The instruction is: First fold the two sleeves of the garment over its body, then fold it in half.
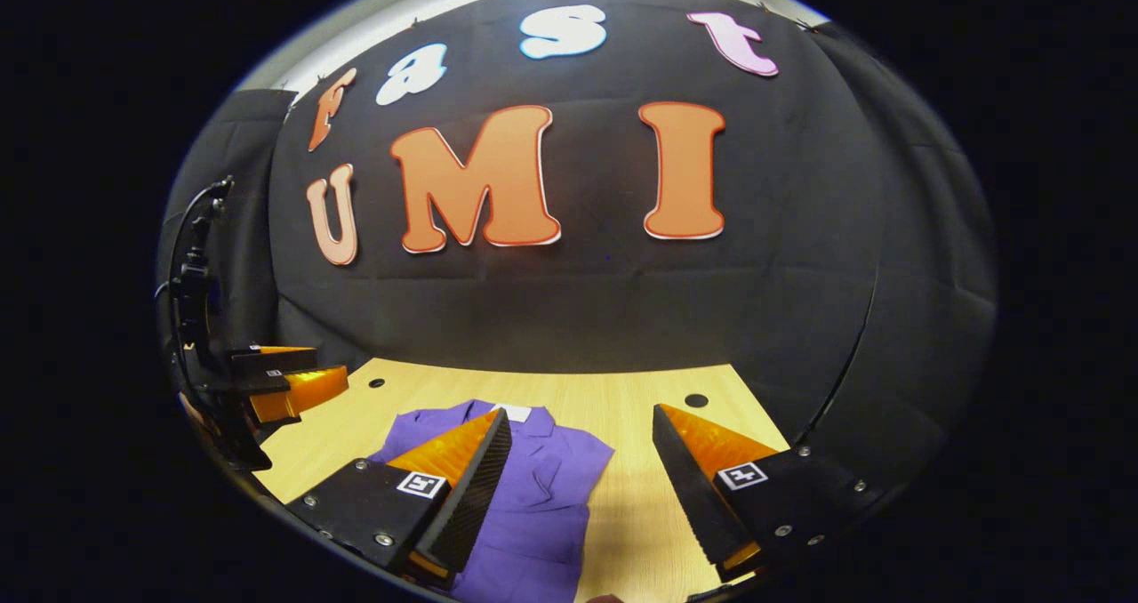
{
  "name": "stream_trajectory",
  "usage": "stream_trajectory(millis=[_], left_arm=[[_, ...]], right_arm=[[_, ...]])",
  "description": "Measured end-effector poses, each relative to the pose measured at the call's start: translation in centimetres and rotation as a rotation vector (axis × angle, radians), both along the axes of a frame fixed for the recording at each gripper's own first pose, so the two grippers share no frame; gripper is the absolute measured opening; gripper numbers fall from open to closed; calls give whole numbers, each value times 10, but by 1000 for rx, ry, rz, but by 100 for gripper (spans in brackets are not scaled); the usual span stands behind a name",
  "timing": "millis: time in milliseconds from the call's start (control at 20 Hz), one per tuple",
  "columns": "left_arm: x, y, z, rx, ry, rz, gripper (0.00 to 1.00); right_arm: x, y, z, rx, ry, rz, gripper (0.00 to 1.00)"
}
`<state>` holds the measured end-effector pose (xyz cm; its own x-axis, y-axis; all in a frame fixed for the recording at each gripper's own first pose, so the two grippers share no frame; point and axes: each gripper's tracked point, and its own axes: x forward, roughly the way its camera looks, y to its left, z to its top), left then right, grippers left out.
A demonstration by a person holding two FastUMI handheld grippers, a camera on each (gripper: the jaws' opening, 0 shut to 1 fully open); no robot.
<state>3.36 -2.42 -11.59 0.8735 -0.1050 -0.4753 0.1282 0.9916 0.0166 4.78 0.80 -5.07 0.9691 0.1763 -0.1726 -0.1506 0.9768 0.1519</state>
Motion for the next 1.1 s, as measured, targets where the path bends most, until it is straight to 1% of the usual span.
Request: stream_trajectory(millis=[100, 150, 250, 300, 350, 400, 450, 500, 550, 600, 650, 750, 800, 900, 1000, 1100], left_arm=[[5, 12, 33, 14, -211, 33, 98], [-1, 20, 46, 22, -264, 46, 98], [-16, 27, 64, 35, -310, 66, 97], [-20, 35, 73, 48, -329, 89, 96], [-22, 39, 75, 48, -343, 99, 97], [-24, 45, 80, 45, -361, 118, 96], [-26, 48, 85, 38, -375, 138, 99], [-28, 53, 90, 35, -385, 163, 96], [-35, 66, 94, 34, -390, 195, 96], [-40, 73, 95, 35, -389, 205, 99], [-42, 76, 90, 32, -368, 201, 96], [-56, 75, 77, 32, -332, 180, 99], [-59, 78, 69, 29, -305, 170, 99], [-69, 88, 43, 43, -222, 161, 97], [-75, 102, 16, 77, -144, 157, 96], [-81, 113, -8, 100, -64, 150, 97]], right_arm=[[-1, 8, 5, -5, -32, 7, 95], [-4, 11, 5, -3, -38, 13, 95], [-9, 15, 9, 2, -59, 14, 95], [-10, 16, 12, 3, -75, 5, 95], [-12, 17, 18, 9, -100, -1, 95], [-15, 18, 25, 16, -125, -12, 95], [-17, 19, 31, 27, -143, -26, 95], [-20, 21, 33, 29, -161, -35, 95], [-23, 22, 33, 19, -164, -47, 95], [-25, 26, 27, 4, -152, -49, 94], [-27, 30, 19, -7, -124, -44, 94], [-34, 39, 1, -25, -61, -34, 95], [-37, 42, -11, -38, -23, -30, 95], [-44, 45, -35, -64, 47, -28, 95], [-52, 49, -57, -80, 115, -21, 95], [-61, 53, -82, -76, 196, -11, 95]])
